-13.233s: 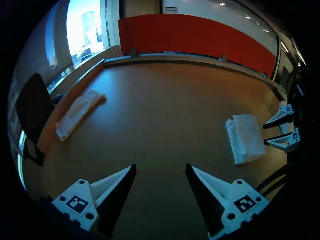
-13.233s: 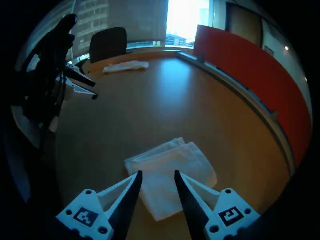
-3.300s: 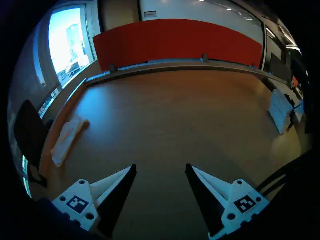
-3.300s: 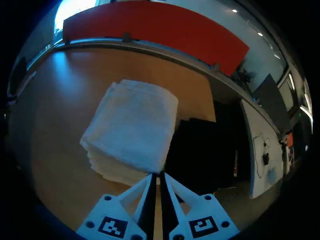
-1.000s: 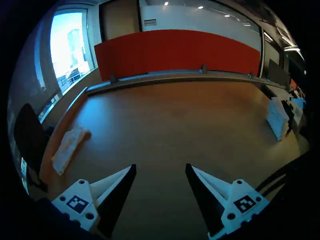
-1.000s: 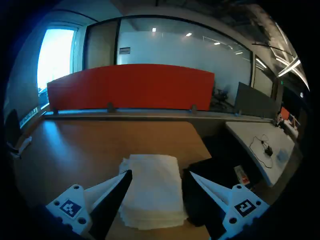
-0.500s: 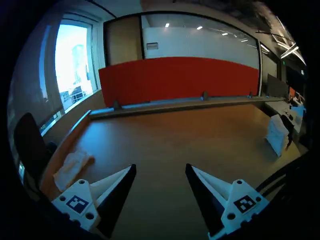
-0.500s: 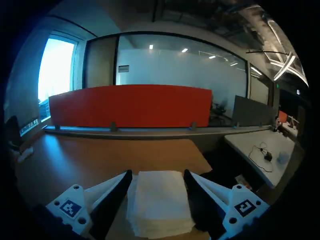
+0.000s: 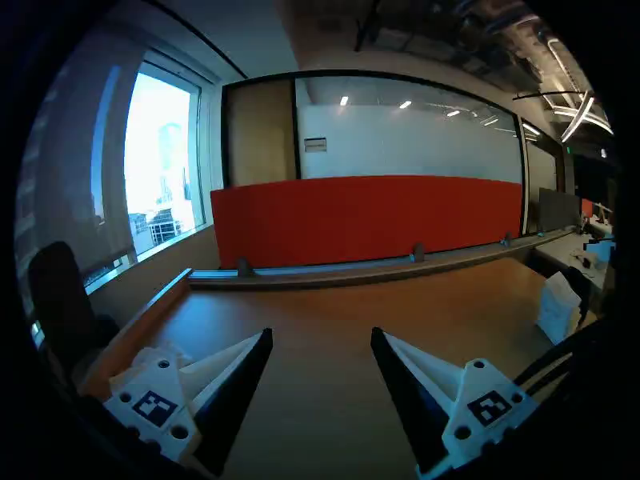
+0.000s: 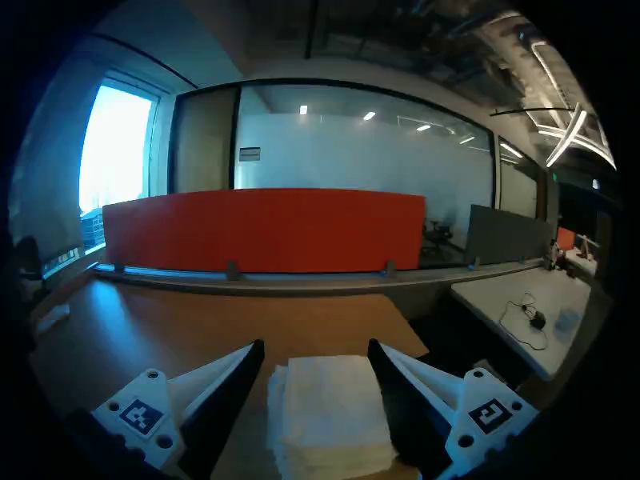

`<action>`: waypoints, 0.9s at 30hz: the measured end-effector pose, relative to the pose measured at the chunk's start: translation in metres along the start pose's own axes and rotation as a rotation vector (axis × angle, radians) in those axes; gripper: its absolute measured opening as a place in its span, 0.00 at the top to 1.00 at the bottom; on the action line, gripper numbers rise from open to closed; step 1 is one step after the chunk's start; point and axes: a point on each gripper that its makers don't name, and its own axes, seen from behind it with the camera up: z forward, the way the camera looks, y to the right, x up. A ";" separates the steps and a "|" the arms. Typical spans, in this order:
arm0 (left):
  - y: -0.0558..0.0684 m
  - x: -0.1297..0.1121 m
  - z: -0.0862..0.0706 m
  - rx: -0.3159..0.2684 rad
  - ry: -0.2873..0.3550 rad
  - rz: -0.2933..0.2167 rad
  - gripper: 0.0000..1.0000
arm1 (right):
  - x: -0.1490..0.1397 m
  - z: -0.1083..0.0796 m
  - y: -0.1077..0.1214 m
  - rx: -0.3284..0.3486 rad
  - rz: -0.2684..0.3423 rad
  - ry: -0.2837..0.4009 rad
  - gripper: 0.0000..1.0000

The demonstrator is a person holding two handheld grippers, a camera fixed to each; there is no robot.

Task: Fold towel

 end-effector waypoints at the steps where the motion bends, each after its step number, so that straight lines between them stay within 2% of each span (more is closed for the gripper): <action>1: 0.000 0.002 0.000 0.000 0.009 0.002 0.09 | 0.001 0.000 -0.001 0.002 0.000 0.002 0.00; 6: -0.001 0.005 0.000 0.002 0.021 0.013 0.09 | 0.008 0.000 -0.007 0.009 -0.006 0.017 0.00; 11: -0.002 0.007 -0.002 0.000 0.032 -0.002 0.09 | 0.021 -0.002 -0.019 0.018 -0.017 0.045 0.00; 27: -0.013 0.016 -0.006 -0.007 0.058 -0.037 0.09 | 0.066 -0.010 -0.113 0.080 -0.022 0.146 0.00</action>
